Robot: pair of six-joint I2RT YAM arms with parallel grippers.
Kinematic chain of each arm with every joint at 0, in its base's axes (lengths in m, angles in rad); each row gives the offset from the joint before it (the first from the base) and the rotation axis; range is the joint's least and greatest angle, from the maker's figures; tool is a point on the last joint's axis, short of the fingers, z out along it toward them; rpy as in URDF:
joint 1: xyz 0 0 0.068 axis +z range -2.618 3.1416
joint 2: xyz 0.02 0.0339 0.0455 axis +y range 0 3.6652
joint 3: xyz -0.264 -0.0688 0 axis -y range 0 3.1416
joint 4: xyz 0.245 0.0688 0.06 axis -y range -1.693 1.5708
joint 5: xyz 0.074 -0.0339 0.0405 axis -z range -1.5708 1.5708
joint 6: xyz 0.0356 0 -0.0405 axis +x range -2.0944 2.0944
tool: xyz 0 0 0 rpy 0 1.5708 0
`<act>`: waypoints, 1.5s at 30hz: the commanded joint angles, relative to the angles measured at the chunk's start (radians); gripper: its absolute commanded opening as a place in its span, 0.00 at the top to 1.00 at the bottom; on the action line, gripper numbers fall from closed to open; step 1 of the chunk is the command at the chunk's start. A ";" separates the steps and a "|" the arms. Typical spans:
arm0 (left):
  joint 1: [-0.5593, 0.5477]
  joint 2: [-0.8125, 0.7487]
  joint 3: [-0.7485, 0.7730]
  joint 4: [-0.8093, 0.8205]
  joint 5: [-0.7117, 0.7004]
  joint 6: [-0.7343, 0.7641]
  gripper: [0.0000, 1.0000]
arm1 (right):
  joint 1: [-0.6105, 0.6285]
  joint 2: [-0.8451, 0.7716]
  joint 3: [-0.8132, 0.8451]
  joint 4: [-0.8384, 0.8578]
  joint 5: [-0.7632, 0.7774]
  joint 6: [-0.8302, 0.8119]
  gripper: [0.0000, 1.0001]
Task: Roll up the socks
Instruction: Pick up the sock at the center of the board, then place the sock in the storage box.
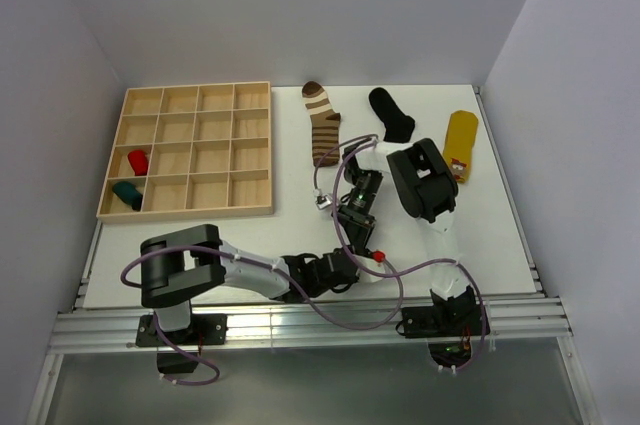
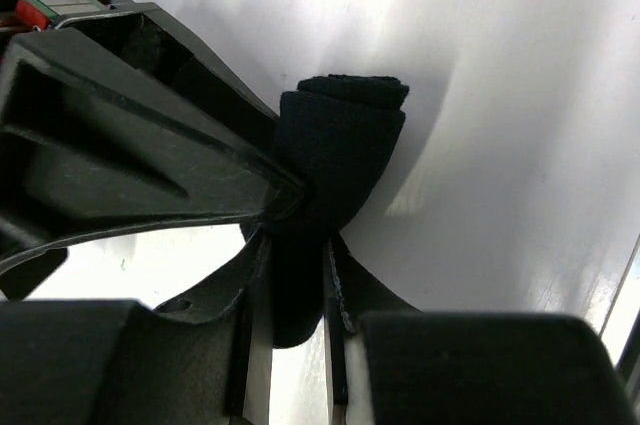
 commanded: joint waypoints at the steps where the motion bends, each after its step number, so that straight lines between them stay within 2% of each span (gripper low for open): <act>1: 0.012 0.038 0.017 -0.060 0.102 -0.060 1.00 | -0.016 -0.033 0.007 0.157 0.062 -0.039 0.57; 6: 0.029 0.017 0.008 -0.057 0.121 -0.096 1.00 | -0.076 -0.130 0.015 0.145 0.031 -0.015 0.50; 13: 0.072 -0.011 -0.009 -0.034 0.152 -0.165 1.00 | -0.186 -0.266 0.015 0.234 0.045 0.126 0.50; 18: 0.117 -0.072 -0.029 -0.005 0.182 -0.219 1.00 | -0.255 -0.351 0.045 0.254 0.048 0.157 0.50; 25: 0.229 -0.192 -0.055 0.008 0.241 -0.360 1.00 | -0.331 -0.383 0.093 0.246 0.057 0.177 0.51; 30: 0.344 -0.359 -0.067 -0.021 0.233 -0.441 1.00 | -0.343 -0.409 0.116 0.257 0.071 0.198 0.51; 33: 0.409 -0.439 -0.047 -0.105 0.169 -0.474 1.00 | -0.344 -0.406 0.144 0.252 0.071 0.206 0.51; 37: 0.491 -0.540 -0.012 -0.273 -0.003 -0.538 1.00 | -0.343 -0.380 0.191 0.251 0.088 0.218 0.51; 38: 0.509 -0.557 -0.006 -0.306 -0.099 -0.560 1.00 | -0.343 -0.371 0.210 0.254 0.094 0.223 0.51; 39: 0.541 -0.574 0.002 -0.402 -0.150 -0.607 1.00 | -0.343 -0.366 0.219 0.254 0.096 0.223 0.51; 41: 0.580 -0.627 0.020 -0.490 -0.241 -0.659 1.00 | -0.343 -0.346 0.252 0.254 0.103 0.229 0.51; 42: 0.621 -0.643 0.039 -0.586 -0.344 -0.720 1.00 | -0.343 -0.342 0.265 0.254 0.105 0.235 0.51; 45: 0.725 -0.697 0.060 -0.711 -0.500 -0.793 1.00 | -0.340 -0.317 0.309 0.255 0.117 0.240 0.52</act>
